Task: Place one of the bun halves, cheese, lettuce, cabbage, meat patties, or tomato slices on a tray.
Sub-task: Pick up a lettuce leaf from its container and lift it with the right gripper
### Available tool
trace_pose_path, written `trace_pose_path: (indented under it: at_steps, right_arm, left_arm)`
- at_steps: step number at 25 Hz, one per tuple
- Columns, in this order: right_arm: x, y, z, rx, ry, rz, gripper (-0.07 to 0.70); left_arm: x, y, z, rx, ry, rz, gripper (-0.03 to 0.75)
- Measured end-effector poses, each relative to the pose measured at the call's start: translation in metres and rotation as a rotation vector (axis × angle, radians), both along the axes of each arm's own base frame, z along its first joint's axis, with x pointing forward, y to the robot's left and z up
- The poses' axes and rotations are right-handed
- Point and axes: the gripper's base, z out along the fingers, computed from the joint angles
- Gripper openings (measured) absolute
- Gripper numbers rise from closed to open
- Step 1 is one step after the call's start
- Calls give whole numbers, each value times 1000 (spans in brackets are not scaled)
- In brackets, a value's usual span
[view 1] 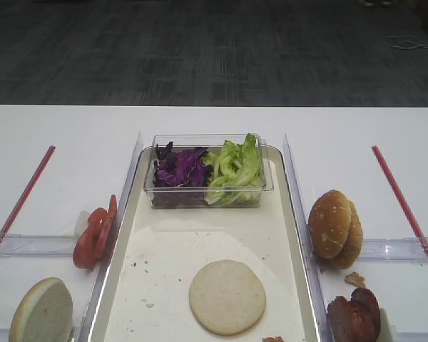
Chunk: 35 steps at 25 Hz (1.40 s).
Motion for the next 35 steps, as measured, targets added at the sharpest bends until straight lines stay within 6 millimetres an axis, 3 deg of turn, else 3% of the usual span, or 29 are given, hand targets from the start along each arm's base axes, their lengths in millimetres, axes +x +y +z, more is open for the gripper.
trace_pose_path:
  at_steps: [11, 22, 35]
  right_arm:
    - [35, 1, 20, 21, 149, 11, 493]
    - [84, 5, 29, 57, 316, 49, 493]
    - [172, 16, 27, 79, 498, 102, 492]
  left_arm:
    - [0, 0, 0, 0, 0, 0, 671]
    - [0, 0, 0, 0, 0, 0, 671]
    - [0, 0, 0, 0, 0, 0, 671]
